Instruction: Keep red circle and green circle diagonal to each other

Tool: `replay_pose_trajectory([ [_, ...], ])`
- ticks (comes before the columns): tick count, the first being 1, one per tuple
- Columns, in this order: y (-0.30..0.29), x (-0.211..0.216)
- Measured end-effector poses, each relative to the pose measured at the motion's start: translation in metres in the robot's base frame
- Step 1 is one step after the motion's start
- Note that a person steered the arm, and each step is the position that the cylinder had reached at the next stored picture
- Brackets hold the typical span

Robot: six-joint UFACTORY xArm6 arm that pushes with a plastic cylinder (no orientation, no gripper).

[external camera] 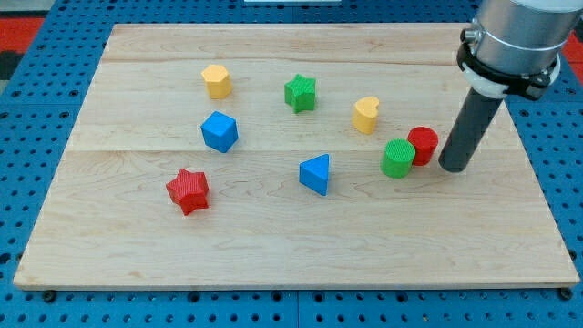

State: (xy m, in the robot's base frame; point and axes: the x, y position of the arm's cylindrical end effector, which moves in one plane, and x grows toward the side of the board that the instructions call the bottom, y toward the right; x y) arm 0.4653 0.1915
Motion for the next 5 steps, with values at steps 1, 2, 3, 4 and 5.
replay_pose_trajectory([
  [1,0.000,-0.027],
  [2,0.010,-0.046],
  [3,0.013,-0.100],
  [4,-0.021,-0.112],
  [5,-0.024,-0.091],
])
